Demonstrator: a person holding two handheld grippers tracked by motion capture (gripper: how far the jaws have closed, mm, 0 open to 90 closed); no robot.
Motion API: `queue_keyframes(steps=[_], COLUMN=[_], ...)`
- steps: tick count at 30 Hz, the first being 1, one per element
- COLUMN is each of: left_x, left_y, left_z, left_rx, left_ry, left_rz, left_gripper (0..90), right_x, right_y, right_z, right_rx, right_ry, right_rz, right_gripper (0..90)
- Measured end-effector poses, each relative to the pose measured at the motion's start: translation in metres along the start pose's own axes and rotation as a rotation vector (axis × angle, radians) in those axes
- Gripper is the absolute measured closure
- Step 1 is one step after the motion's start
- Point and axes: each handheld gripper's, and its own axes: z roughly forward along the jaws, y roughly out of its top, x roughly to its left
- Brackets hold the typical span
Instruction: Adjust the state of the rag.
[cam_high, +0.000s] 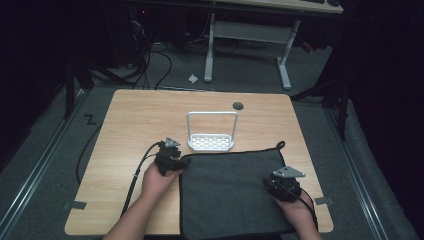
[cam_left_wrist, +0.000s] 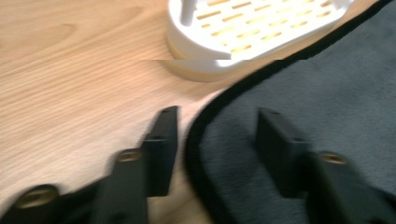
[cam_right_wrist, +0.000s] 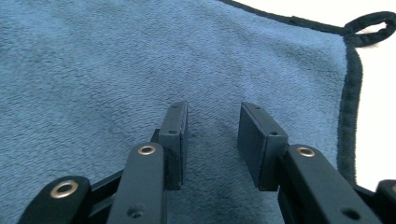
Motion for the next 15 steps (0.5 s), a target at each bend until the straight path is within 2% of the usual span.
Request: queue_keyframes(steps=[1,2,3,6,9,12,15], left_x=[-0.008,-0.015,-0.018,-0.017,-0.003,0.006,0.009], left_y=[-0.001,-0.003,-0.004,-0.002,0.001,0.001,0.001], left_z=[0.001,0.001,0.001,0.001,0.003,0.006,0.006], left_rx=[0.001,-0.002,-0.007,0.000,-0.015,-0.050,-0.081], left_ry=[0.060,0.082,0.066,0.055,0.016,-0.009,-0.033], left_rz=[0.039,0.081,0.073,0.063,0.000,-0.008,-0.015], left_gripper=[57.5,61.8,73.0,78.8,79.7,79.6,79.5], right_x=[0.001,0.001,0.001,0.000,0.000,-0.002,-0.002], right_y=[0.000,0.000,0.000,-0.001,0.000,0.002,0.007], right_z=[0.000,0.001,0.001,0.002,0.004,0.008,0.011], right_rx=[0.000,0.001,0.002,-0.002,-0.010,-0.017,-0.019], right_ry=[-0.002,-0.002,-0.001,0.003,0.002,-0.004,-0.009], right_rz=[-0.002,-0.006,-0.005,0.007,0.014,0.017,0.026], right_gripper=[64.0,64.2,64.3,64.9,66.8,67.2,66.7])
